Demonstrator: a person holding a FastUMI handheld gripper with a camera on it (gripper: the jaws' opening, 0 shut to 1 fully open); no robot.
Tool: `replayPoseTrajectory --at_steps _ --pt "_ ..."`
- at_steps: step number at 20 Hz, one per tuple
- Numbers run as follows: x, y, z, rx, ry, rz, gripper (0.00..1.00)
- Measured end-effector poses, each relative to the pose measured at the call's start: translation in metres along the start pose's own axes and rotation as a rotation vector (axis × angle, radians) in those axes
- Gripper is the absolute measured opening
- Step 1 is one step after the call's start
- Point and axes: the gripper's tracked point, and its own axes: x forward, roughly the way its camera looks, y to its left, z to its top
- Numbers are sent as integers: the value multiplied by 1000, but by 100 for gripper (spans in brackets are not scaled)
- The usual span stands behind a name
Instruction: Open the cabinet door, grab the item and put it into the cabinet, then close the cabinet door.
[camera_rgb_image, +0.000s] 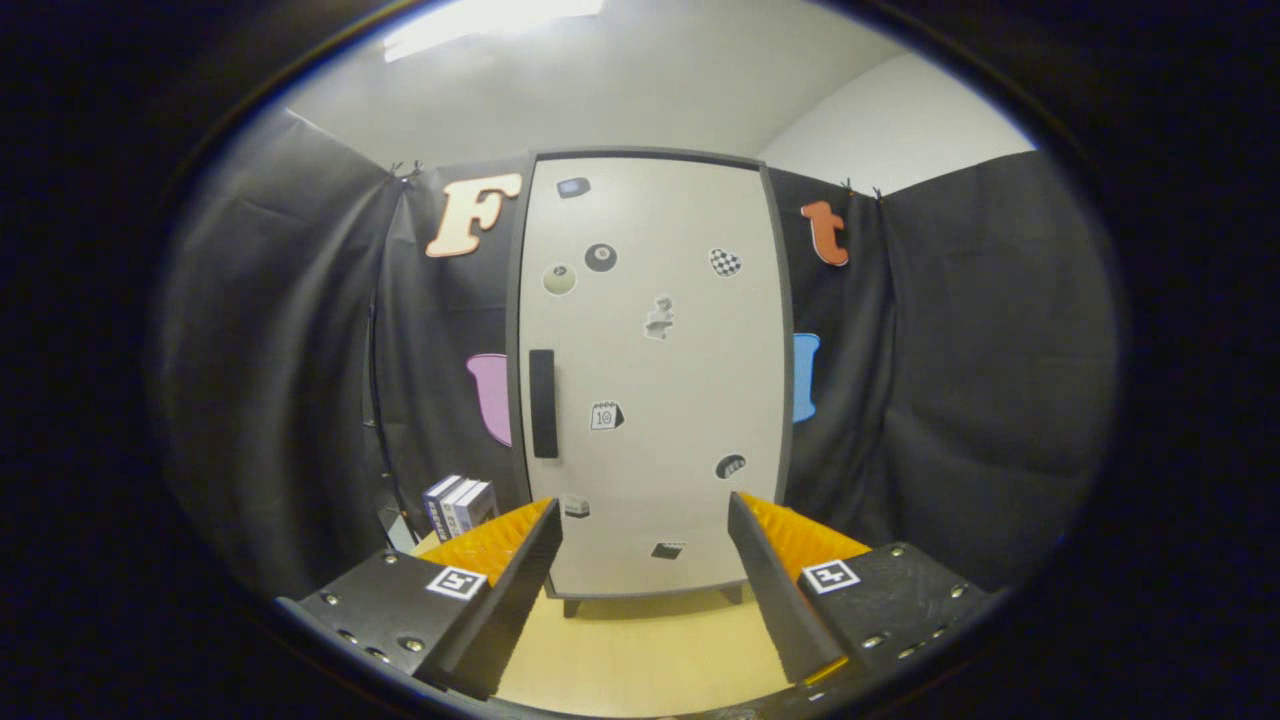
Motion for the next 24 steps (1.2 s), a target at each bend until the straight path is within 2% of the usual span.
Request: replayPoseTrajectory --at_steps 9,24 --pt "-38 -25 3 11 -12 -29 99" --pt "-36 -27 -4 -2 15 -15 99"
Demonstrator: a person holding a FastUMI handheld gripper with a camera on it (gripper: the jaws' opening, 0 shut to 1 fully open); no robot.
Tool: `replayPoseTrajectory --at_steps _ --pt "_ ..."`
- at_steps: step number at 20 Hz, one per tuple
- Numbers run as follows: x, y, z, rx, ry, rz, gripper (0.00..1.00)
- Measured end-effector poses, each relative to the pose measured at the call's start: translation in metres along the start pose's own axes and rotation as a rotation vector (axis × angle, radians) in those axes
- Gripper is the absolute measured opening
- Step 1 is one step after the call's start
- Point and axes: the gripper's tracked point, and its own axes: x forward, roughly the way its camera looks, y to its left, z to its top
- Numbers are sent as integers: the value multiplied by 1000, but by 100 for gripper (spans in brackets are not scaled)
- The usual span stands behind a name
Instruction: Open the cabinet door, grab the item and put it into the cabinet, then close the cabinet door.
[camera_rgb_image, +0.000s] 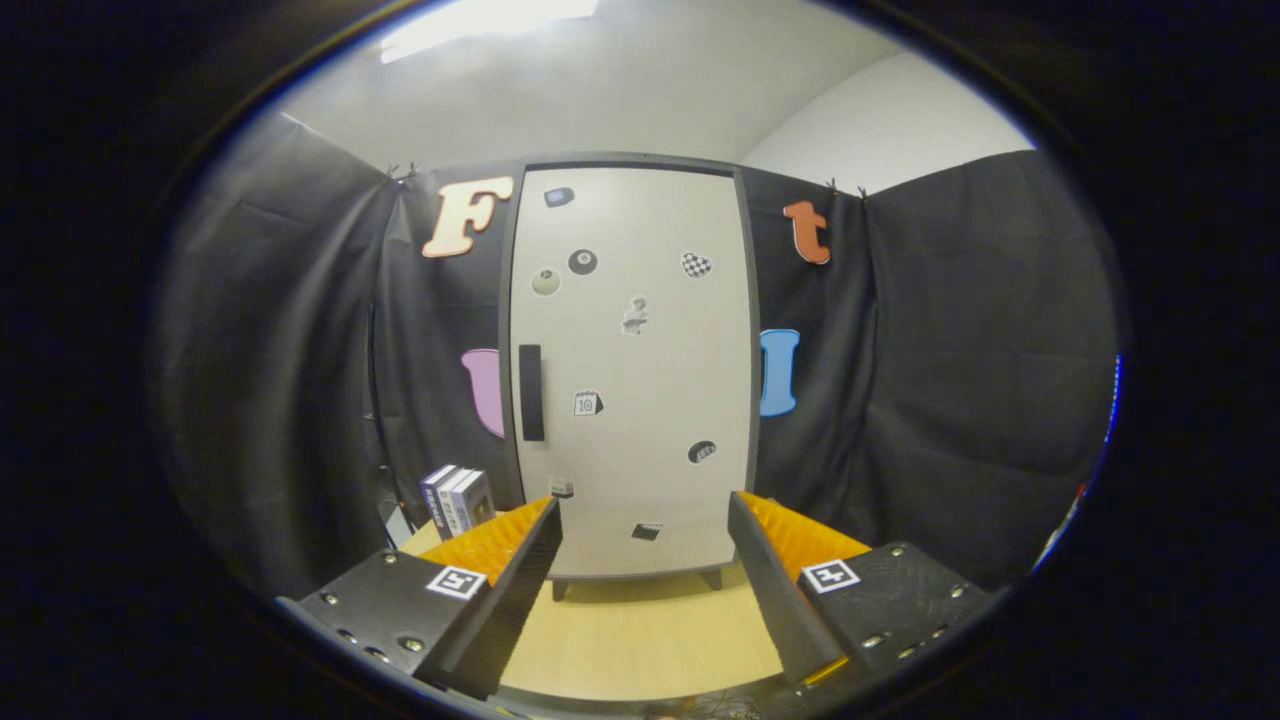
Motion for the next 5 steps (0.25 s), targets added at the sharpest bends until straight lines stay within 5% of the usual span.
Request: replayPoseTrajectory --at_steps 5 --pt "0 1 -2 9 5 8 99"
